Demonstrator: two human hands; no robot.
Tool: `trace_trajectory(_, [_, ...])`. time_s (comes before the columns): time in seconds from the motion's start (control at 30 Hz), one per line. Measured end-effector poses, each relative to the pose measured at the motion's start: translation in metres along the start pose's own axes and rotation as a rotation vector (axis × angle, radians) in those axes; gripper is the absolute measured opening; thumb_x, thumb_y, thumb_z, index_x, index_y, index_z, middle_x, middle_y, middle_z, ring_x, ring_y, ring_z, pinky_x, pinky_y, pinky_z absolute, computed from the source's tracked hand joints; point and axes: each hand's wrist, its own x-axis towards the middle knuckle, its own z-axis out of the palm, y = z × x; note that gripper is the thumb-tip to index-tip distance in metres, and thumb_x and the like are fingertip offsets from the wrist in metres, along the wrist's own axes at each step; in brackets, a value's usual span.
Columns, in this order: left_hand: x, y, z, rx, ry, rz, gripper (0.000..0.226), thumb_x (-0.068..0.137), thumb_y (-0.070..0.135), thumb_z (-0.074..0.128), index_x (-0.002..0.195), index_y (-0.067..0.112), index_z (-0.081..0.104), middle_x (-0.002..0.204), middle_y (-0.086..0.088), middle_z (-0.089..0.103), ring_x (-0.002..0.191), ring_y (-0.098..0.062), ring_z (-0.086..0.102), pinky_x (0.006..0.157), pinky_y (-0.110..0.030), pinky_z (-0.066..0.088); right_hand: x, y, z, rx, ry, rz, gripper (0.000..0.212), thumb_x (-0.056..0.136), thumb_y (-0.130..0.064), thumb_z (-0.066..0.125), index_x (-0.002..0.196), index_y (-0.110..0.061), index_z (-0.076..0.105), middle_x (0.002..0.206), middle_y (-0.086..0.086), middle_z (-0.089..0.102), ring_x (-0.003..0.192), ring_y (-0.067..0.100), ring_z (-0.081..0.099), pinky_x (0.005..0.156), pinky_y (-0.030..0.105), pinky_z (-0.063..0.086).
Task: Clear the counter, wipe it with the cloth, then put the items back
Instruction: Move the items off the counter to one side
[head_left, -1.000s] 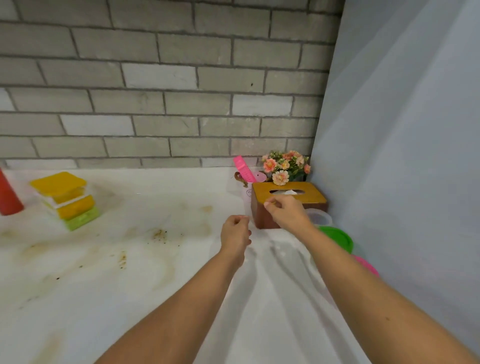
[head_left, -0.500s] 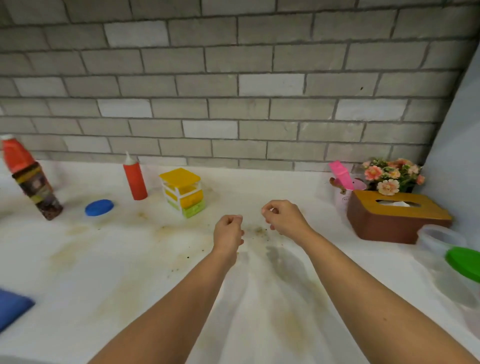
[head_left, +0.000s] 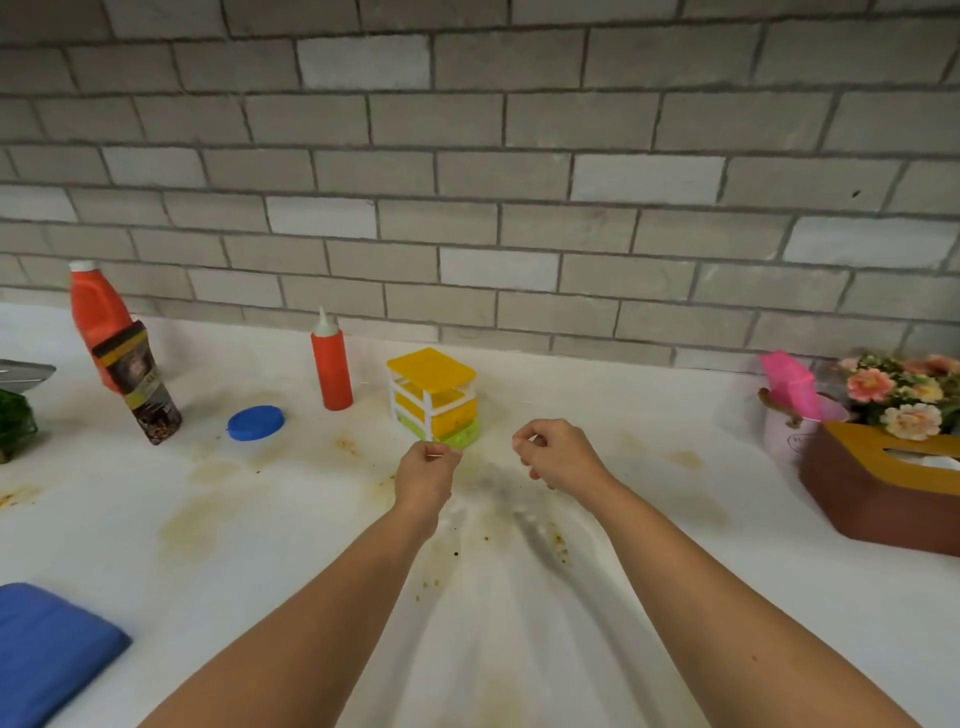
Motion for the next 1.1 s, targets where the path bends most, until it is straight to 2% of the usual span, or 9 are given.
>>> trace_trajectory(0.13, [0.03, -0.003, -0.008, 0.124, 0.043, -0.001, 0.019, 0.083, 0.019, 0.067, 0.097, 0.014, 0.054, 0.103, -0.016, 0.054, 0.084, -0.028, 0.053, 0.081, -0.039, 0.049, 0.026, 0.001, 0.006, 0.005, -0.025, -0.004, 0.016, 0.091, -0.023, 0.053, 0.096, -0.015, 0.066, 0.084, 0.004, 0.061, 0.078, 0.021, 0.061, 0.052, 0.02, 0.038])
trace_trajectory(0.3, [0.065, 0.0, -0.014, 0.196, 0.096, 0.031, 0.041, 0.084, 0.021, 0.067, 0.121, 0.012, 0.052, 0.123, -0.015, 0.042, 0.102, -0.031, 0.053, 0.082, -0.039, 0.051, 0.044, 0.011, 0.022, -0.007, -0.097, 0.022, 0.014, 0.091, -0.024, 0.053, 0.096, -0.018, 0.064, 0.088, 0.004, 0.061, 0.078, 0.021, 0.059, 0.051, 0.02, 0.039])
trace_trajectory(0.4, [0.081, 0.004, -0.011, 0.239, 0.11, 0.067, 0.05, 0.087, 0.024, 0.064, 0.132, 0.014, 0.046, 0.132, -0.015, 0.033, 0.098, -0.029, 0.051, 0.09, -0.035, 0.046, 0.052, 0.021, 0.025, -0.014, -0.101, 0.056, 0.009, 0.09, -0.024, 0.056, 0.095, -0.02, 0.063, 0.084, 0.002, 0.059, 0.077, 0.02, 0.06, 0.051, 0.019, 0.038])
trace_trajectory(0.47, [0.093, 0.006, -0.009, 0.27, 0.108, 0.1, 0.054, 0.088, 0.026, 0.062, 0.137, 0.015, 0.043, 0.135, -0.014, 0.029, 0.111, -0.032, 0.05, 0.095, -0.033, 0.04, 0.055, 0.026, 0.028, -0.022, -0.101, 0.077, 0.015, 0.089, -0.023, 0.057, 0.101, -0.018, 0.065, 0.082, 0.002, 0.058, 0.078, 0.02, 0.059, 0.05, 0.019, 0.037])
trace_trajectory(0.67, [0.118, 0.006, 0.0, 0.283, 0.102, 0.12, 0.049, 0.086, 0.03, 0.064, 0.132, 0.019, 0.05, 0.136, -0.015, 0.029, 0.12, -0.035, 0.045, 0.106, -0.037, 0.036, 0.059, 0.031, 0.036, -0.042, -0.106, 0.102, 0.022, 0.09, -0.021, 0.057, 0.109, -0.013, 0.065, 0.078, 0.002, 0.056, 0.075, 0.02, 0.054, 0.05, 0.016, 0.036])
trace_trajectory(0.8, [0.126, 0.007, 0.004, 0.267, 0.096, 0.117, 0.044, 0.087, 0.029, 0.063, 0.126, 0.011, 0.056, 0.134, -0.019, 0.035, 0.115, -0.036, 0.049, 0.102, -0.036, 0.04, 0.063, 0.031, 0.04, -0.044, -0.081, 0.112, 0.024, 0.09, -0.023, 0.058, 0.111, -0.014, 0.064, 0.074, 0.0, 0.055, 0.06, 0.01, 0.049, 0.05, 0.015, 0.036])
trace_trajectory(0.9, [0.13, 0.006, 0.005, 0.213, 0.104, 0.109, 0.038, 0.089, 0.029, 0.061, 0.121, 0.01, 0.059, 0.128, -0.021, 0.05, 0.109, -0.036, 0.054, 0.091, -0.035, 0.043, 0.063, 0.033, 0.044, -0.042, -0.075, 0.108, 0.024, 0.089, -0.023, 0.059, 0.111, -0.013, 0.064, 0.07, -0.006, 0.052, 0.061, 0.01, 0.049, 0.05, 0.014, 0.036])
trace_trajectory(0.97, [0.13, 0.005, 0.004, 0.191, 0.096, 0.122, 0.037, 0.091, 0.028, 0.059, 0.121, 0.008, 0.058, 0.126, -0.019, 0.054, 0.115, -0.035, 0.052, 0.094, -0.037, 0.041, 0.063, 0.034, 0.044, -0.049, -0.072, 0.112, 0.026, 0.089, -0.022, 0.06, 0.113, -0.013, 0.063, 0.069, -0.009, 0.049, 0.063, 0.01, 0.05, 0.051, 0.015, 0.037])
trace_trajectory(1.1, [0.133, 0.0, -0.002, 0.063, 0.046, 0.124, 0.035, 0.089, 0.031, 0.061, 0.119, 0.012, 0.059, 0.126, -0.02, 0.055, 0.115, -0.039, 0.054, 0.097, -0.051, 0.045, 0.062, 0.033, 0.043, -0.059, -0.067, 0.13, 0.03, 0.086, -0.022, 0.064, 0.115, -0.014, 0.062, 0.078, -0.004, 0.055, 0.068, 0.014, 0.053, 0.067, 0.021, 0.042])
